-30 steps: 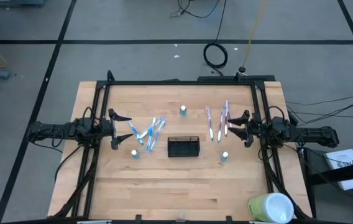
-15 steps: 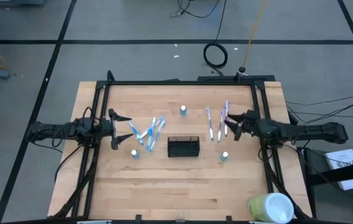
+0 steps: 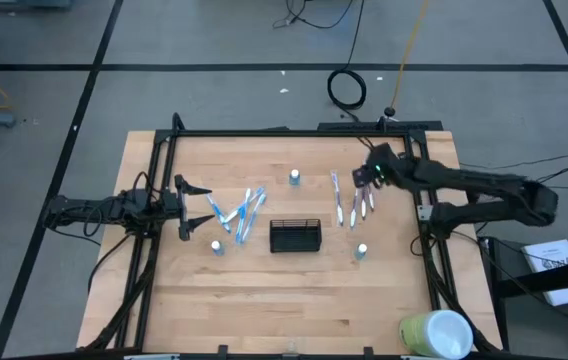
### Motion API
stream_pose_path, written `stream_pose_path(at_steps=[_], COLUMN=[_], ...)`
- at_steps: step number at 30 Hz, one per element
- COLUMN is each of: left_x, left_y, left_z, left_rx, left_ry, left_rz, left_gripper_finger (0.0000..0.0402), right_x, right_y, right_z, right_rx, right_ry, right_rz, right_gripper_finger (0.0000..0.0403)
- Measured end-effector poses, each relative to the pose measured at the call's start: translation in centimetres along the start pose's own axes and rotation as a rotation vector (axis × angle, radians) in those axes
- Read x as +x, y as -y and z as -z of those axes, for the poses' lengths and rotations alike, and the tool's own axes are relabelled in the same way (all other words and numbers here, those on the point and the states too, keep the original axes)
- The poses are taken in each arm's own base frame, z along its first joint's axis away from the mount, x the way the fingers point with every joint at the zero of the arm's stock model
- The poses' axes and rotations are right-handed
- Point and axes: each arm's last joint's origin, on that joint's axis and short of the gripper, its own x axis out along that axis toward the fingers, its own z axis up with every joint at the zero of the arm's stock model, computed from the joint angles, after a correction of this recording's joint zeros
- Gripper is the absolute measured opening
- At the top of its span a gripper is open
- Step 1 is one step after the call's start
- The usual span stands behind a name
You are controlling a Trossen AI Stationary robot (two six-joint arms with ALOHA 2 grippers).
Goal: Pick & Place toothbrushing station
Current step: Put the purple toothbrush into the right section of the wire organizer
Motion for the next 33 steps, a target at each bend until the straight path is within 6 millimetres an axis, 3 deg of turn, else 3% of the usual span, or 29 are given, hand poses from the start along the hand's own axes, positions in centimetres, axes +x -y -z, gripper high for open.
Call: stream_pose_path(at_steps=[5,11,22,33], left_x=[0.0,0.0,0.0,0.0], left_y=[0.0,0.0,0.0,0.0], left_z=[0.0,0.0,0.0,0.0], left_rx=[0.000,0.000,0.000,0.000], left_ry=[0.000,0.000,0.000,0.000], left_rz=[0.000,0.000,0.000,0.000], left_gripper_finger=[0.0351,0.0351,0.0351,0.0351], right_x=[3.7,5.8,8.5,8.9], right_y=[1.0,1.7,2.3,2.5], right_z=[-0.4,-0.1,-0.1,0.6], right_rx=[0.075,0.086,0.059,0.062], right_ry=[-0.067,-0.114,-0.123,-0.155], right_rz=[0.082,0.143,0.181,0.188], right_gripper_finger=[0.0210,0.0210,0.0210,0.0208])
